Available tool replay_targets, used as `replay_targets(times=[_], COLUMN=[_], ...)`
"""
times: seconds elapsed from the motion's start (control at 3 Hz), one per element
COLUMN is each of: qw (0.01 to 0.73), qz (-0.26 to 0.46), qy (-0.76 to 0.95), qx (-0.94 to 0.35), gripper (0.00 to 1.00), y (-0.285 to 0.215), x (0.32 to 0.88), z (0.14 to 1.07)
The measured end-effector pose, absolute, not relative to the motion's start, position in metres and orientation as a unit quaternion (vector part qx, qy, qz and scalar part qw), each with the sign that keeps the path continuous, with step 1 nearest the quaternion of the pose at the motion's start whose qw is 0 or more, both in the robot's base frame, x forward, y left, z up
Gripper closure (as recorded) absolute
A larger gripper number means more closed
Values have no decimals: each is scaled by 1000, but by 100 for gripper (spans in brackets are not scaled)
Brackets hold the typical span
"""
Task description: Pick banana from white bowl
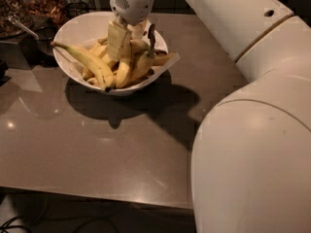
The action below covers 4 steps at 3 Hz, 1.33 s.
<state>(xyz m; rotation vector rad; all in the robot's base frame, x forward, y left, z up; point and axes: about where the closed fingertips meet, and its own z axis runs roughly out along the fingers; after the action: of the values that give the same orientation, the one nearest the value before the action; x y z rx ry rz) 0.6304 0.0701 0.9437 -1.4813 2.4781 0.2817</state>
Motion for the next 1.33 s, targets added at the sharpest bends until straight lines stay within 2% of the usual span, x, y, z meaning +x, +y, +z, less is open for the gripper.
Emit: replay_targets(times=[0.67,1.0,1.33], qw=[120,123,152], qz=[96,95,75], qy=[848,848,839], qx=[-507,-507,-517], gripper=[94,100,100], y=[70,70,69], x=[631,630,622], z=[944,946,960])
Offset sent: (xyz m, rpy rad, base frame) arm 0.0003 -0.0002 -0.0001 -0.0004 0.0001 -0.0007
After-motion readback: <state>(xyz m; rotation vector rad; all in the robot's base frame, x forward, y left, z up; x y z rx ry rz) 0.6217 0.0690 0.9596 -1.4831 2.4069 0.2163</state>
